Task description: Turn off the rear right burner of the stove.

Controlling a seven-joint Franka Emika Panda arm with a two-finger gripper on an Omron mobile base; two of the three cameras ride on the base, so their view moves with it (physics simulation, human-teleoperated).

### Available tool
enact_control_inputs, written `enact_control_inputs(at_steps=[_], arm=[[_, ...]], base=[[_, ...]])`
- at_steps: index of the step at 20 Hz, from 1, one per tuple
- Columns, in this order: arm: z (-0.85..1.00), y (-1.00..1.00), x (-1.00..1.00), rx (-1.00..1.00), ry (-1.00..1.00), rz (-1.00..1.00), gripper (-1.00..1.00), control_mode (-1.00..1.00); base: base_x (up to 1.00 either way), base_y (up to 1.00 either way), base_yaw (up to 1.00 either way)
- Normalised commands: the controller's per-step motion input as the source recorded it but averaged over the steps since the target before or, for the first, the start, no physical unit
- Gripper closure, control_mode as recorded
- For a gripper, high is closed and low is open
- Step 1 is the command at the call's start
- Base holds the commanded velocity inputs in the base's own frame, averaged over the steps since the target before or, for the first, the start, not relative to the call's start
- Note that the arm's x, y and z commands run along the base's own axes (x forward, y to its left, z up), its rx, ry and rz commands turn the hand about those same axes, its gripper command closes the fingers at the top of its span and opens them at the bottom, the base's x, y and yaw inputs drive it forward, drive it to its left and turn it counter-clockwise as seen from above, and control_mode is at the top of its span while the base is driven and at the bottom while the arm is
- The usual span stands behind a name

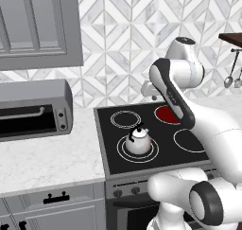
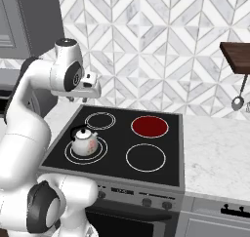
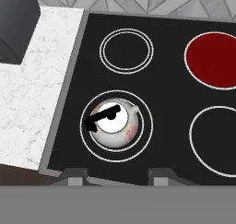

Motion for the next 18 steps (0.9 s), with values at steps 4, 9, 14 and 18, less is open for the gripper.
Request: enact_control_inputs(at_steps=[4, 9, 14, 18], arm=[[-0.01, 0.0, -0.15, 0.0, 0.0, 0.0, -1.0, -1.0], [-0.01, 0.0, -0.1, 0.0, 0.0, 0.0, -1.0, -1.0], [-0.01, -0.03, 0.0, 0.0, 0.0, 0.0, -1.0, 1.0], [0.0, 0.0, 0.0, 0.0, 0.0, 0.0, -1.0, 1.0]], base=[[0.0, 0.0, 0.0], [0.0, 0.0, 0.0], [-0.05, -0.29, 0.0], [-0.07, -0.59, 0.0]])
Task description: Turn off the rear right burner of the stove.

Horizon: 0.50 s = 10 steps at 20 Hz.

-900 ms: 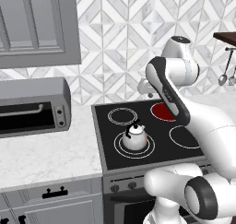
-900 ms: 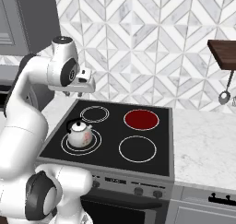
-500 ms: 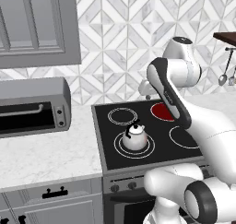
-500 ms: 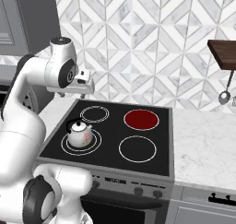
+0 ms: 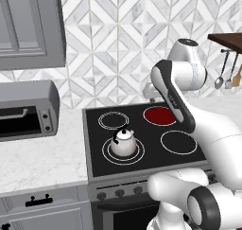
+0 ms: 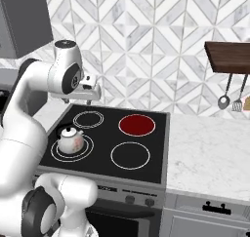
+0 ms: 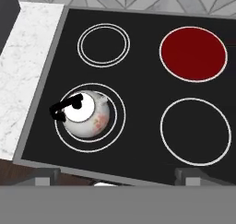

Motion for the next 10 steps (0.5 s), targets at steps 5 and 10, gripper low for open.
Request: enact_control_inputs(at_steps=[5, 10], arm=[[0.0, 0.0, 0.0, 0.0, 0.0, 0.0, -1.0, 1.0], [0.0, 0.0, 0.0, 0.0, 0.0, 0.0, -1.0, 1.0]], base=[[-0.03, -0.53, 0.0], [-0.01, -0.5, 0.0]])
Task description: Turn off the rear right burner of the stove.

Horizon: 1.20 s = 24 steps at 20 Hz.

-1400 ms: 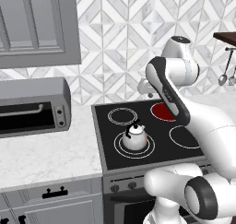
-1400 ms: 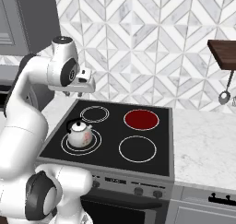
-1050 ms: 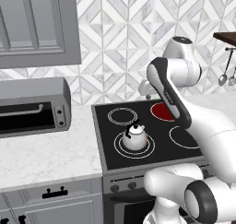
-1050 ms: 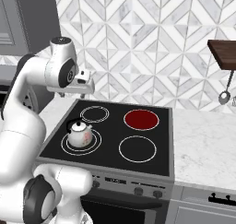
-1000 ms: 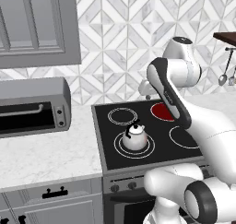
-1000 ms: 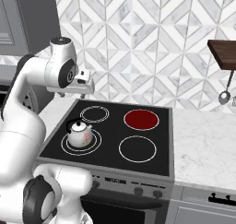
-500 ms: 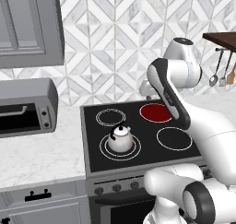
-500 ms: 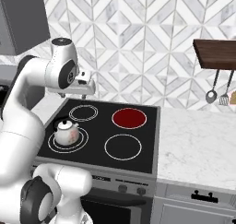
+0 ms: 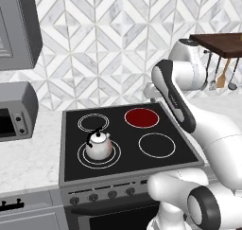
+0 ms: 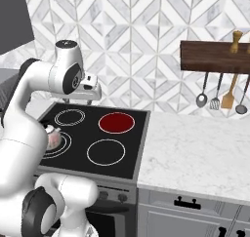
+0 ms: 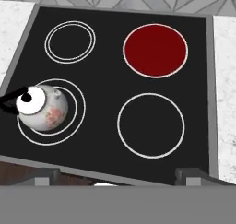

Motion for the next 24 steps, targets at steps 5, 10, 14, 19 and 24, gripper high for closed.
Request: enact_control_inputs(at_steps=[5, 10, 14, 19, 24], arm=[[0.0, 0.0, 0.0, 0.0, 0.0, 0.0, -1.0, 1.0], [0.0, 0.0, 0.0, 0.0, 0.0, 0.0, -1.0, -1.0], [0.0, 0.0, 0.0, 0.0, 0.0, 0.0, -1.0, -1.0], [-0.13, 0.39, -0.18, -0.11, 0.02, 0.11, -1.0, -1.0], [-0.68, 1.0, -0.4, -0.49, 0.01, 0.33, -1.0, -1.0]], base=[[-0.01, -0.47, 0.0], [0.0, -0.11, 0.0], [0.0, 0.0, 0.0], [0.0, 0.0, 0.0], [0.0, 0.0, 0.0]])
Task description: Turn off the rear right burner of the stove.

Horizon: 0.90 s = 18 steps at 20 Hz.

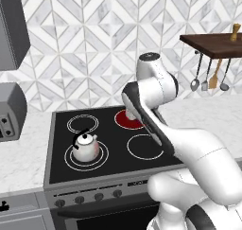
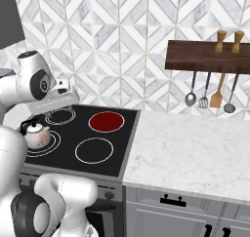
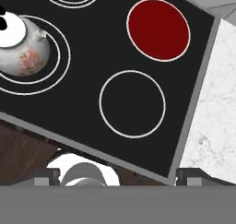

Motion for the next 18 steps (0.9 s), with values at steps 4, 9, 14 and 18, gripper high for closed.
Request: enact_control_inputs(at_steps=[4, 9, 14, 18], arm=[[-0.82, 1.0, -0.64, -0.55, 0.0, 0.35, -1.0, -1.0], [-0.88, 1.0, -0.72, -0.56, 0.0, 0.38, -1.0, -1.0], [-0.93, 1.0, -0.61, -0.58, 0.0, 0.4, -1.0, -1.0], [-0.89, 0.91, -0.42, -0.58, 0.0, 0.42, -1.0, -1.0]], base=[[0.0, 0.0, 0.0], [0.0, 0.0, 0.0], [0.0, 0.0, 0.0], [0.0, 0.0, 0.0]])
